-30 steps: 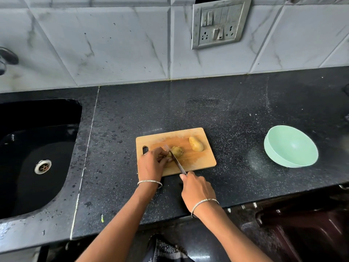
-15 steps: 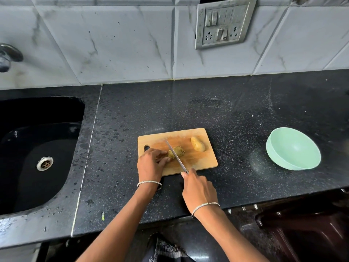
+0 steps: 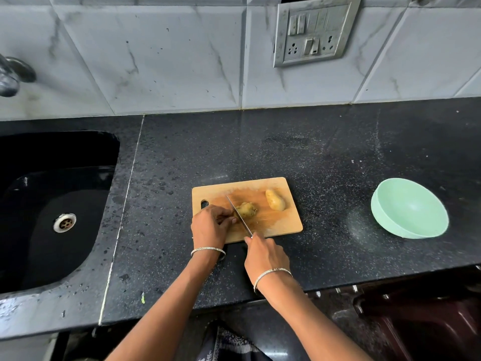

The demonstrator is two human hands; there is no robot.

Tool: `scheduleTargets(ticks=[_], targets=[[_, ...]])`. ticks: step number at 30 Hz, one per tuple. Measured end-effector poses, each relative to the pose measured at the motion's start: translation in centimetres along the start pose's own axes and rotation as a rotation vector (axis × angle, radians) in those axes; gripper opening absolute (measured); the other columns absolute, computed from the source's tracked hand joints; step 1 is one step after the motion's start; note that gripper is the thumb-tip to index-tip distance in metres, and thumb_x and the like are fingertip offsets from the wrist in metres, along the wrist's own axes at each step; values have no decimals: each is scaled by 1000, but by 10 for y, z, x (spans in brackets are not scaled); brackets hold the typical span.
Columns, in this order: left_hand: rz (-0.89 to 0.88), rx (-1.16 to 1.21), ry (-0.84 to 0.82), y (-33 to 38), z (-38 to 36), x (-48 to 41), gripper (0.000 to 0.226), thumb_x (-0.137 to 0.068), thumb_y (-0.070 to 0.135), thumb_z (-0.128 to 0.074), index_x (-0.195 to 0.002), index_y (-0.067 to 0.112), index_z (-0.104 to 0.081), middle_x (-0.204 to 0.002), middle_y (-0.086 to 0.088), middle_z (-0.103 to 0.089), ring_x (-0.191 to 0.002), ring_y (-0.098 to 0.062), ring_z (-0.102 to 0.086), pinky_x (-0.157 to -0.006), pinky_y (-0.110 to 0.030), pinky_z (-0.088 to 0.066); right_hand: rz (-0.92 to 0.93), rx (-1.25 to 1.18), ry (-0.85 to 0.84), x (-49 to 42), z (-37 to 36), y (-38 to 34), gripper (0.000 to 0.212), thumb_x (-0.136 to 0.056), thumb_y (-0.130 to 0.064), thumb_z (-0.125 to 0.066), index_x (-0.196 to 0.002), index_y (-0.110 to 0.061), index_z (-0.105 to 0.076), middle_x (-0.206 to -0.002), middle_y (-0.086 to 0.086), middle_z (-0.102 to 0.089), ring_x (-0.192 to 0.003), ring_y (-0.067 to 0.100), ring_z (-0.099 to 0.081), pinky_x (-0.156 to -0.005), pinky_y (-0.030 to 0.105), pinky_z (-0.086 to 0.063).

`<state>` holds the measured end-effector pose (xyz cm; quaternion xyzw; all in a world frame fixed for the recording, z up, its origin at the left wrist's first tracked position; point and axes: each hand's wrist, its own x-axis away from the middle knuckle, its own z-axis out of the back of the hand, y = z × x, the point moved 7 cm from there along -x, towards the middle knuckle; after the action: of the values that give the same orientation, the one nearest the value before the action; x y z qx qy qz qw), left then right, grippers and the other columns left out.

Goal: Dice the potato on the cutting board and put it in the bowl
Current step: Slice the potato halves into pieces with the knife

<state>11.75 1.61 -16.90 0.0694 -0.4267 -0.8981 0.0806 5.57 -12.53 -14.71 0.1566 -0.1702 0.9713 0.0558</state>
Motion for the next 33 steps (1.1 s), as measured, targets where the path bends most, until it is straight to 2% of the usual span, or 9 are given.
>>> scheduleTargets(ticks=[4, 7, 14, 18, 20, 23, 28, 33], targets=[[-6, -36, -3, 0, -2, 0, 16, -68, 20, -85, -82, 20, -77, -84, 5, -72, -78, -15, -66, -78, -35, -53, -40, -6, -49, -12, -4, -5, 34, -105, -32, -31, -121, -10, -52, -120, 12, -61, -111, 35, -59, -78, 38, -46], [7, -19, -2, 0, -2, 0, 16, -67, 17, -85, -81, 19, -77, -84, 4, -72, -78, -16, -66, -78, -38, -54, -40, 12, -50, -12, -8, -3, 32, -105, -30, -32, -120, -10, -52, -120, 12, -61, -111, 35, -60, -79, 39, -47], [9, 12, -2, 2, 2, 1, 17, -66, 18, -86, -80, 19, -77, -83, 4, -72, -77, -14, -66, -79, -36, -54, -39, -2, -77, 5, -9, 13, 38, -104, -40, -29, -117, -11, -50, -116, 13, -61, -108, 37, -60, -72, 37, -42], [-17, 15, -1, 2, 4, 3, 19, -66, 20, -87, -82, 18, -77, -84, 5, -72, -75, -12, -66, -78, -32, -55, -14, 20, 0, 23, 6, 20, 40, -104, -43, -24, -110, -14, -50, -107, 12, -65, -101, 35, -63, -65, 37, -39], [-33, 16, 3, 1, 5, 4, 20, -67, 19, -86, -84, 16, -77, -85, 4, -72, -76, -10, -65, -78, -27, -53, 1, 14, 23, 25, 8, 15, 40, -104, -43, -22, -109, -13, -49, -105, 12, -65, -100, 36, -64, -64, 37, -38], [-31, -15, 18, 1, 10, 5, 21, -68, 17, -85, -86, 15, -76, -84, 4, -70, -74, -7, -60, -70, -13, -41, 26, 50, 15, 20, 2, 6, 39, -104, -42, -21, -110, -13, -47, -106, 13, -66, -99, 36, -64, -63, 36, -38], [-42, -9, 7, -1, 10, 5, 20, -69, 18, -84, -87, 19, -77, -86, 7, -70, -78, -8, -63, -74, -16, -45, 42, 132, 50, 17, -2, 4, 37, -106, -39, -20, -113, -12, -46, -107, 12, -68, -100, 34, -65, -63, 35, -40], [-48, -47, -4, 0, 10, 4, 17, -70, 20, -83, -86, 20, -77, -90, 7, -70, -82, -9, -62, -73, -12, -36, 69, 196, 98, 18, -3, 0, 36, -106, -38, -19, -114, -14, -44, -106, 9, -69, -97, 30, -67, -61, 34, -38]])
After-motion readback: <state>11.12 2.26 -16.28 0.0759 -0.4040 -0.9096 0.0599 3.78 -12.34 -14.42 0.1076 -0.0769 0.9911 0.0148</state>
